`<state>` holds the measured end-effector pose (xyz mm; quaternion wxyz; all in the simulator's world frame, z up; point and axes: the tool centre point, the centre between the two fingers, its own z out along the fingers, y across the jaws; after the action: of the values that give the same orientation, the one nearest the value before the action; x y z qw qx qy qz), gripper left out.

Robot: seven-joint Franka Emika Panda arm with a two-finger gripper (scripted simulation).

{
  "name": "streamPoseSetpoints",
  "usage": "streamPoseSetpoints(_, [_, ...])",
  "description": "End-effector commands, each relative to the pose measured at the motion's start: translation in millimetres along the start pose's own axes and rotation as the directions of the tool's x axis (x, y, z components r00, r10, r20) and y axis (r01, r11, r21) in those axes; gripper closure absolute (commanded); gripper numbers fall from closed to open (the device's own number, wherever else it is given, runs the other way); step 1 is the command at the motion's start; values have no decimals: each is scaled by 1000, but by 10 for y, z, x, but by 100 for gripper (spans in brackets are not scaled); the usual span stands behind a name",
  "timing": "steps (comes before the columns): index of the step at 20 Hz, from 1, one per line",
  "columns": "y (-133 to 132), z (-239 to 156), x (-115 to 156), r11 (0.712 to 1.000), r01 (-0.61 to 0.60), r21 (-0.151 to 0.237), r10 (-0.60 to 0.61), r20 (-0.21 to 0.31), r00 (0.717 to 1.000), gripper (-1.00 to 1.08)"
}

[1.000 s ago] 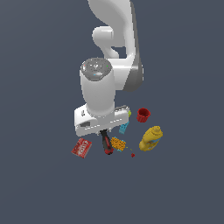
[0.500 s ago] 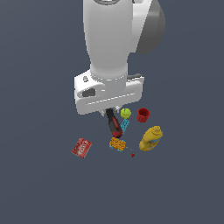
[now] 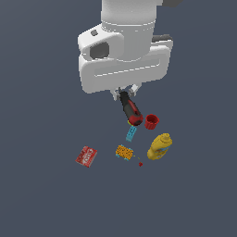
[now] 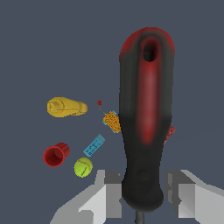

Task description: Pick up a designated object from a clutter of objects.

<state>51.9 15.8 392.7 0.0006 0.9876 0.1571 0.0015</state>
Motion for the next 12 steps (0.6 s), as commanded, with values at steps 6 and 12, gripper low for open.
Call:
streamPoseSetpoints(6, [-86, -368, 21, 1000, -1, 1, 1, 3, 1000, 108])
streamPoseSetpoints(12, [-102, -446, 37, 1000, -1, 2, 1, 3, 1000, 108])
